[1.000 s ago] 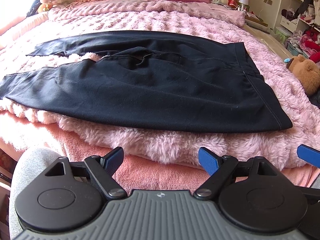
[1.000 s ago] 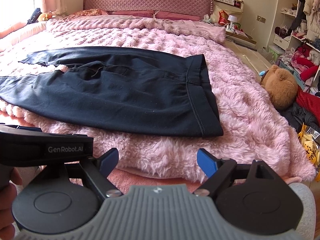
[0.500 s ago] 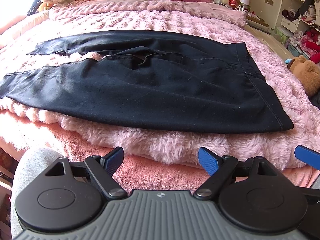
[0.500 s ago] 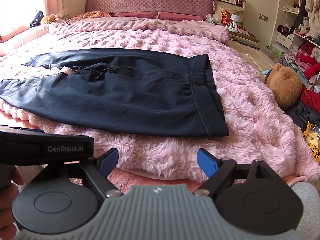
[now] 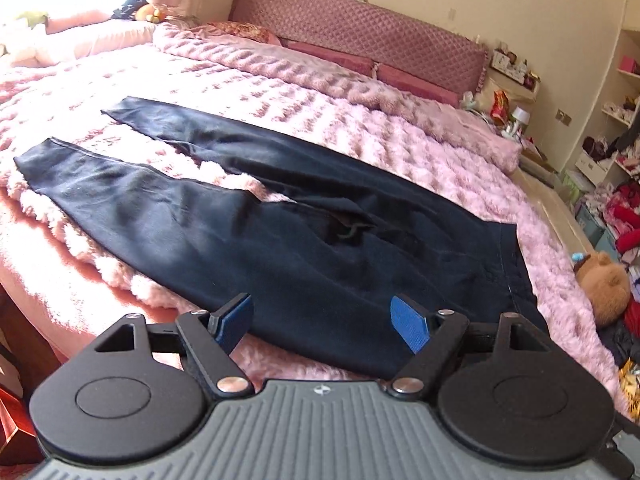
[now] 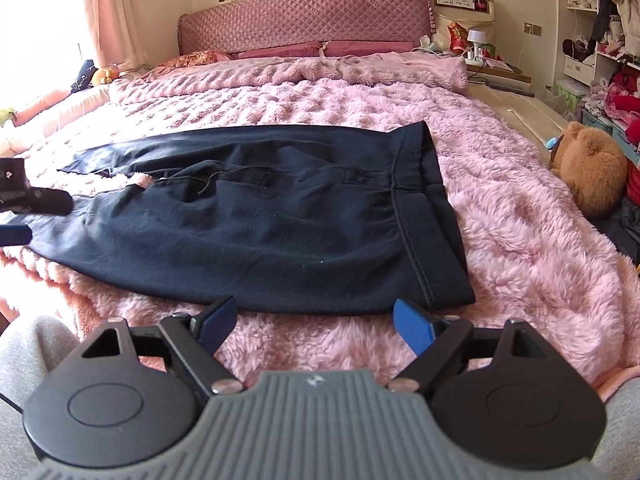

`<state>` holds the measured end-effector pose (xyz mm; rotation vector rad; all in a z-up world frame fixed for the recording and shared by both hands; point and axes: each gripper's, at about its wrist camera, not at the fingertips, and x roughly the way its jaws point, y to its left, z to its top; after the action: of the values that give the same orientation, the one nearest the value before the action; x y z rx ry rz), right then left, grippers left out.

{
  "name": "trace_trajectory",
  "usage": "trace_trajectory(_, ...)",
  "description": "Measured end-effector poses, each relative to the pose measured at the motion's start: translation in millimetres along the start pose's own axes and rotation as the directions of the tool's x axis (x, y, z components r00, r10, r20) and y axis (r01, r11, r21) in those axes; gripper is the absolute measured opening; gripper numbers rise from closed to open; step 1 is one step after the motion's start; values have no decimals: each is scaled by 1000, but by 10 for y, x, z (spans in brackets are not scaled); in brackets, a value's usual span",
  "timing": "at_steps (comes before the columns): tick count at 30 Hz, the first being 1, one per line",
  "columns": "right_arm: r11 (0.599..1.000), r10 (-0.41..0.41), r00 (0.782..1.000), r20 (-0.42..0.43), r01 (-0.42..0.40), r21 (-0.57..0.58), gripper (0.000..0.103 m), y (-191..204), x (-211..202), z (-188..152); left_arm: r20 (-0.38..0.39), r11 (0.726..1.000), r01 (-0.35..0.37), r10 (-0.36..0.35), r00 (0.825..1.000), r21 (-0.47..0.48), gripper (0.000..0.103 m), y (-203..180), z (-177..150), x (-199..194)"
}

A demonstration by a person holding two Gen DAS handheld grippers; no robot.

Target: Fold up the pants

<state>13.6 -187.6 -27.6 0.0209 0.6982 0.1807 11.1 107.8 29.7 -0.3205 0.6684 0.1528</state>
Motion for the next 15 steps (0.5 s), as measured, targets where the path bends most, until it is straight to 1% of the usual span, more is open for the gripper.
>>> trace_trajectory(2, 1000, 3, 1000, -12, -3, 9, 82, -24, 65, 24, 39, 999, -27, 28, 999, -33, 92, 242, 134, 1)
trace_trajectory(4, 1000, 5, 1000, -18, -4, 7, 82, -24, 124, 45, 69, 992, -103, 108, 992, -70, 91, 516, 270, 24)
trace_trajectory(7, 1000, -16, 999, -30, 16, -7, 82, 4, 233, 57, 116, 966, -225, 240, 964, -131, 89, 1027, 480, 45)
trace_trajectory(8, 1000, -24, 999, -37, 23, -12, 82, 18, 270, 60, 131, 957, -245, 266, 955, -153, 88, 1225, 555, 50)
trace_trajectory(10, 1000, -20, 999, -48, 19, -15, 82, 42, 342, 67, 152, 947, -266, 294, 943, -180, 88, 1609, 694, 77)
trace_trajectory(12, 1000, 6, 999, -47, -6, -9, 82, 59, 400, 78, 146, 930, -297, 332, 932, -216, 88, 2052, 850, 110)
trace_trajectory(13, 1000, 16, 999, -45, -17, -10, 82, 67, 422, 79, 116, 917, -327, 360, 926, -230, 88, 2253, 930, 153)
trace_trajectory(14, 1000, 23, 999, -48, -23, -12, 82, 74, 450, 83, 67, 898, -372, 396, 916, -235, 88, 2431, 1017, 219)
trace_trajectory(15, 999, 29, 998, -60, -30, -12, 82, 76, 487, 88, 19, 873, -425, 442, 897, -237, 86, 2646, 1102, 303)
